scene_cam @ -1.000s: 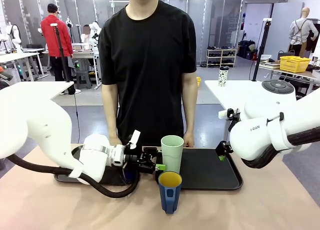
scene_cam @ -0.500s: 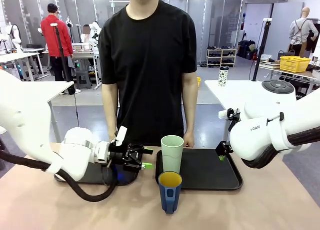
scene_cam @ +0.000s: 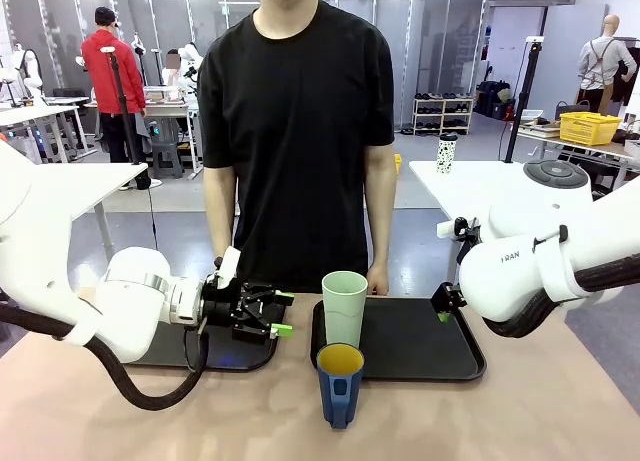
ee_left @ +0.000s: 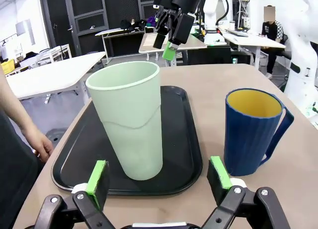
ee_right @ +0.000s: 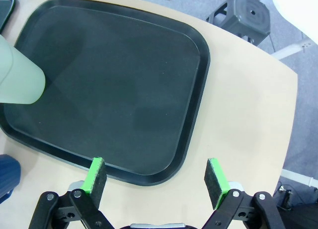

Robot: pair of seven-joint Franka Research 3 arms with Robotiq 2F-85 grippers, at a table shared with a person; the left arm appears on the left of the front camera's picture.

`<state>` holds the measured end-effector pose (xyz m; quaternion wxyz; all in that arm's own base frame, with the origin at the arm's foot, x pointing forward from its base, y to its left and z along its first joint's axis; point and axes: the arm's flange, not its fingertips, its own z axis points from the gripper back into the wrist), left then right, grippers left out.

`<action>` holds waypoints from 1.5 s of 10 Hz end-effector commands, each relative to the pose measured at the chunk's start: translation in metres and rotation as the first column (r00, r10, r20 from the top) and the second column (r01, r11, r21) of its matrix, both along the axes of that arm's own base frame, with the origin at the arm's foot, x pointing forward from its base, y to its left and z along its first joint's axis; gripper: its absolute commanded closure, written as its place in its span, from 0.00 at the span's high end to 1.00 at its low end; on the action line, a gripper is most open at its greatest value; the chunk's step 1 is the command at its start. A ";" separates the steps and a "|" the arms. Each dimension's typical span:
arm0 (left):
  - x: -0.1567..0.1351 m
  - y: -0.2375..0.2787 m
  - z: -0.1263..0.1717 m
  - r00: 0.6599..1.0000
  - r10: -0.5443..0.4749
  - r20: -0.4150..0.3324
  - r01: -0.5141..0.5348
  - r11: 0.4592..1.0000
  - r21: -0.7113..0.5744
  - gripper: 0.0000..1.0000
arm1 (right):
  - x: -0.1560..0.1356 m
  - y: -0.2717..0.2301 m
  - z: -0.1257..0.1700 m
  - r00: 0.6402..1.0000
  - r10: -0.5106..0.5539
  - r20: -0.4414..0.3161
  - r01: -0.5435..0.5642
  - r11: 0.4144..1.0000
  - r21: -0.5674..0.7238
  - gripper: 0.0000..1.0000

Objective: Sort and store the cups by type.
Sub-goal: Place the picked Reusable plastic cup into the Flat Tray indicated by the person, then pick up the Handle plastic cup and place it into the empty Flat Tray.

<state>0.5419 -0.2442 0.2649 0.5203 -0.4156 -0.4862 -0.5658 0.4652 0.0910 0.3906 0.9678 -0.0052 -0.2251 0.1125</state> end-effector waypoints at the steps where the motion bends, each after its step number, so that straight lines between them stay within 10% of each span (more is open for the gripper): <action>1: 0.005 -0.003 -0.002 1.000 -0.004 0.000 0.004 1.000 0.000 1.00 | -0.001 0.000 0.000 1.000 0.008 0.003 -0.008 1.000 -0.002 1.00; 6: 0.000 0.000 -0.001 1.000 0.000 -0.002 0.000 1.000 0.000 1.00 | -0.001 0.000 0.000 1.000 0.008 0.003 -0.008 1.000 -0.002 1.00; 10: -0.068 0.064 0.078 0.983 0.106 0.148 -0.144 0.949 0.279 1.00 | -0.001 0.000 0.000 1.000 0.008 0.003 -0.008 1.000 -0.002 1.00; 15: -0.125 0.153 0.121 0.931 0.337 0.141 -0.330 0.615 0.716 1.00 | -0.001 0.000 0.000 1.000 0.008 0.003 -0.008 1.000 -0.002 1.00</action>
